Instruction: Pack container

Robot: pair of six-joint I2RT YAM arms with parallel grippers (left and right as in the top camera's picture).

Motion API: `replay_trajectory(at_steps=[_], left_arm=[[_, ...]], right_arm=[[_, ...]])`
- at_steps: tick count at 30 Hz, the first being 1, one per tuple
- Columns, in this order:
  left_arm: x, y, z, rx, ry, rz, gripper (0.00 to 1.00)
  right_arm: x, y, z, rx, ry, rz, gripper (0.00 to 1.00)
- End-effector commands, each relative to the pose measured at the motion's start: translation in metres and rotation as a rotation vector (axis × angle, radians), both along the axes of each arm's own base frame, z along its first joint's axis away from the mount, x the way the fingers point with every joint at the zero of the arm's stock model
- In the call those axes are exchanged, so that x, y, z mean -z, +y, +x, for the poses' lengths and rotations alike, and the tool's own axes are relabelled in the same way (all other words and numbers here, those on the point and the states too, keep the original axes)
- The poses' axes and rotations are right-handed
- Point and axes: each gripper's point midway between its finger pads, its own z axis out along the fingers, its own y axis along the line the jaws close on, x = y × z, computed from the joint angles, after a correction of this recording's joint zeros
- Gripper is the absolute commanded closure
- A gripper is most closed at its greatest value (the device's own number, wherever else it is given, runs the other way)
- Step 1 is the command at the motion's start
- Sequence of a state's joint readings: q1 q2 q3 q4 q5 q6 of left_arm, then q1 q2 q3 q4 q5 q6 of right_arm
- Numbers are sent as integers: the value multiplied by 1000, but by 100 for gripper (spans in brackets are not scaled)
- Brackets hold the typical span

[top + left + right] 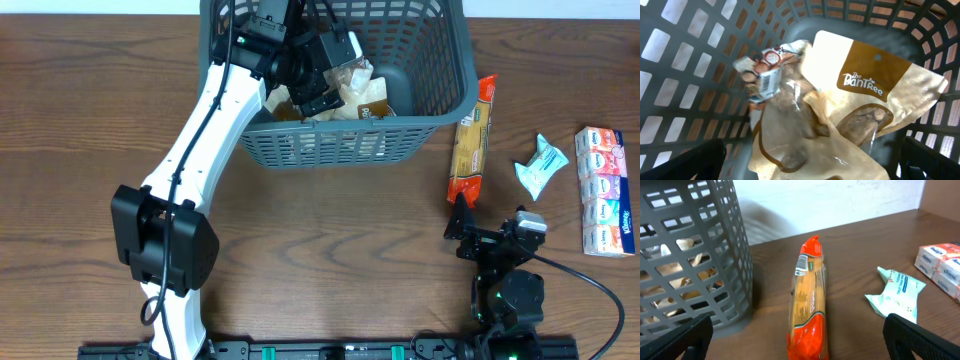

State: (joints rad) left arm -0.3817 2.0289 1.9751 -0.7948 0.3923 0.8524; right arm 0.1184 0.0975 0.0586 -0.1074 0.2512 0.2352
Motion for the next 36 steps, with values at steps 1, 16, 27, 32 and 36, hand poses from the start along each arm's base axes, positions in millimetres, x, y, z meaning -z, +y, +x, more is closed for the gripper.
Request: replay_trajectory(at_steps=[1, 16, 27, 32, 36], left_arm=[[-41, 15, 0, -88, -75, -5, 1], [-183, 205, -53, -815, -267, -18, 1], [-128, 388, -66, -1439, -59, -80, 1], [-80, 425, -60, -1538, 65, -52, 1], [-37, 435, -50, -1552, 166, -11, 1]], right_arm=[[-8, -1, 1, 10, -33, 12, 1], [-125, -31, -40, 109, 20, -153, 1], [-183, -35, -59, 92, 428, -173, 1], [-219, -22, -54, -20, 500, -242, 1], [-251, -24, -43, -36, 476, -311, 1]])
